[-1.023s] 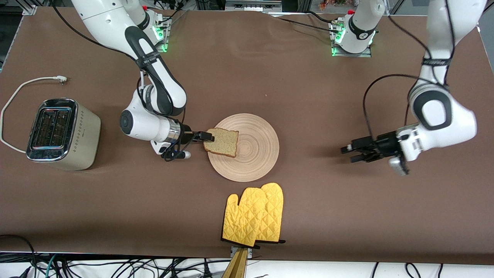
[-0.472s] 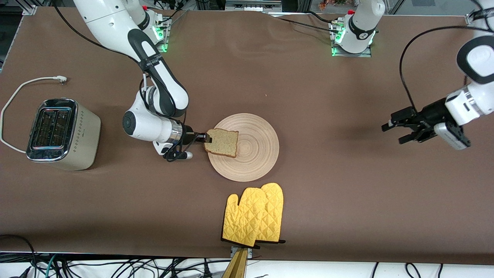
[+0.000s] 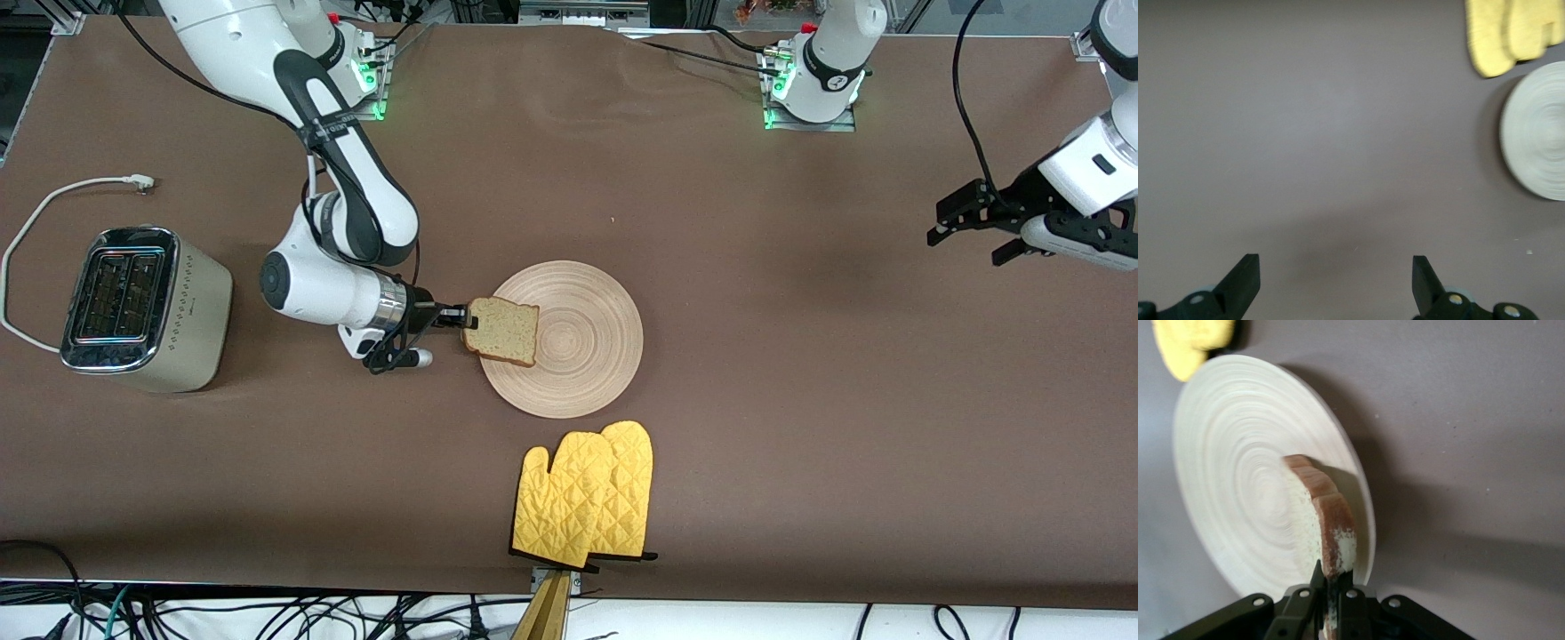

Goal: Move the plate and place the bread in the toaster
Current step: 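Lift the bread and carry it above the toaster slot with the right gripper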

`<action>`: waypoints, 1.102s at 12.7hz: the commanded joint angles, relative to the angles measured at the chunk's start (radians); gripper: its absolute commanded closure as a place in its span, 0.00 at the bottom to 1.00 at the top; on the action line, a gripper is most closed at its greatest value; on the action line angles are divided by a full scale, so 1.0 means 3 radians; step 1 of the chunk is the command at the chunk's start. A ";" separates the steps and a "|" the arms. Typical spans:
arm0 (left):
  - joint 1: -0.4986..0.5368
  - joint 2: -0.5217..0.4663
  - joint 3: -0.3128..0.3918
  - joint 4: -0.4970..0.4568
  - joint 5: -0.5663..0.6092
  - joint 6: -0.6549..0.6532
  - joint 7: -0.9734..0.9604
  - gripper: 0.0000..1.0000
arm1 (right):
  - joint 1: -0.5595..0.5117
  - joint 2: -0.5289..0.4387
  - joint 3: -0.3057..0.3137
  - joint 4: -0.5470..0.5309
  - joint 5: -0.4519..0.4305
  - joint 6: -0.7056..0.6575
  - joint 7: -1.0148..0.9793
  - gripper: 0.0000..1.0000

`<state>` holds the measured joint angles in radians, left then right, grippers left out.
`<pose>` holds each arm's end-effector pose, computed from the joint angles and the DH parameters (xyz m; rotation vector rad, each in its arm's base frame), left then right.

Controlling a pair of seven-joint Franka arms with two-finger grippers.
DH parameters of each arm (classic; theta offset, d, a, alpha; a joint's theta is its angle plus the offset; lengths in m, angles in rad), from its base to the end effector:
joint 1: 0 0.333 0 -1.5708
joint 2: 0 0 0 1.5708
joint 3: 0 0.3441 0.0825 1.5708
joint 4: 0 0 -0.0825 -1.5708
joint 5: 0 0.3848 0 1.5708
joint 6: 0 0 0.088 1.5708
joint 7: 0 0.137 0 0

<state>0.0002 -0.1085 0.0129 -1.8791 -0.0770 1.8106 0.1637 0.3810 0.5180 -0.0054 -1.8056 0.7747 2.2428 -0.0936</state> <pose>0.5318 -0.0014 0.5555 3.0612 -0.2052 0.0715 0.6061 0.2787 0.2554 -2.5720 0.0664 0.2063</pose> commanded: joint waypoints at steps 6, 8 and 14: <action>0.0034 0.0142 -0.0140 0.0547 0.0548 -0.0513 -0.1006 0.00 | -0.0017 -0.0545 -0.0799 0.0384 -0.1286 -0.1263 -0.0010 1.00; 0.0163 0.0147 -0.0135 0.0547 0.0456 -0.0508 -0.0996 0.00 | -0.0017 -0.0663 -0.0968 0.0435 -0.1833 -0.1477 -0.0015 1.00; 0.0199 0.0157 -0.0135 0.0547 0.0287 -0.0508 -0.1016 0.00 | -0.0012 -0.0684 -0.1408 0.1074 -0.3255 -0.2353 -0.0051 1.00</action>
<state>0.0477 -0.0790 -0.0206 -1.7478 0.0361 1.6805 -0.1342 0.3716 0.3136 -0.3911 -1.5301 -0.1159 1.5830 -0.0940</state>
